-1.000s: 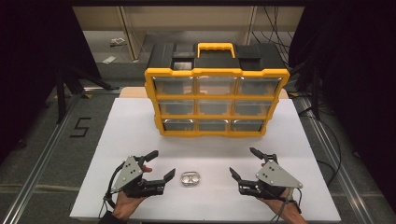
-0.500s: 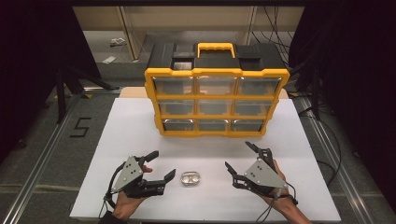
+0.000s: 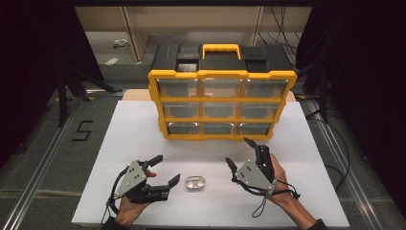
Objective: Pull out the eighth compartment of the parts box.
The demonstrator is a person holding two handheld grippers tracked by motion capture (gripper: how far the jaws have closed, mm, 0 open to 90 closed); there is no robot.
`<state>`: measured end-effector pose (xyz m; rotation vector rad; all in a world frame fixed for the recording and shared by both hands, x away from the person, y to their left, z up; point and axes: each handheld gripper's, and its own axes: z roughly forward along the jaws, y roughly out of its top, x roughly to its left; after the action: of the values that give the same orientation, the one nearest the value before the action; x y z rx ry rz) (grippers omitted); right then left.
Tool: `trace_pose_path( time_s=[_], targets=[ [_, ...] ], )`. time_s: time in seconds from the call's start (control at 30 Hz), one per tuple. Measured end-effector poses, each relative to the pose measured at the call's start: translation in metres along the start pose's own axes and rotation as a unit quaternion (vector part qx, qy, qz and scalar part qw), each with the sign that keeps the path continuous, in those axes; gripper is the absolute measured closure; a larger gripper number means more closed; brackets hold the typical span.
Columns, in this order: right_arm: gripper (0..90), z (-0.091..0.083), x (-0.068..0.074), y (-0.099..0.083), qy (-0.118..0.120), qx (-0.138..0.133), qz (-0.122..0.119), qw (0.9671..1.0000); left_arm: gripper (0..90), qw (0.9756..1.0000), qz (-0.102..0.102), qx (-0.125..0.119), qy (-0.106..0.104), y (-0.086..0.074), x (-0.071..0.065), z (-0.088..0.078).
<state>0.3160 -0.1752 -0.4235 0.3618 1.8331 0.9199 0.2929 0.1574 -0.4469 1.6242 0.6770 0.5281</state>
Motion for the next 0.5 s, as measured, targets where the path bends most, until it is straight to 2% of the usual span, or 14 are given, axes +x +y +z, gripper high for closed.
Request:
trace_pose_path(
  time_s=[0.2,0.33,0.43,0.5],
  targets=[
    [20.0,0.011,0.000,-0.001,-0.005,0.010,-0.015,0.9998,15.9,1.0000,0.000,0.000,0.001,0.000,0.000,0.000],
    [20.1,0.017,0.000,-0.001,-0.017,0.014,-0.039,0.9990,15.9,1.0000,0.001,0.000,0.001,0.000,0.000,0.000],
    [20.5,0.024,-0.001,-0.002,-0.019,0.020,-0.040,0.9988,15.9,1.0000,-0.001,0.000,0.001,0.000,0.000,0.000],
    [20.8,0.029,0.000,-0.004,-0.030,0.024,-0.060,0.9975,15.9,1.0000,0.001,0.002,0.001,0.000,0.000,0.000]
  ],
)
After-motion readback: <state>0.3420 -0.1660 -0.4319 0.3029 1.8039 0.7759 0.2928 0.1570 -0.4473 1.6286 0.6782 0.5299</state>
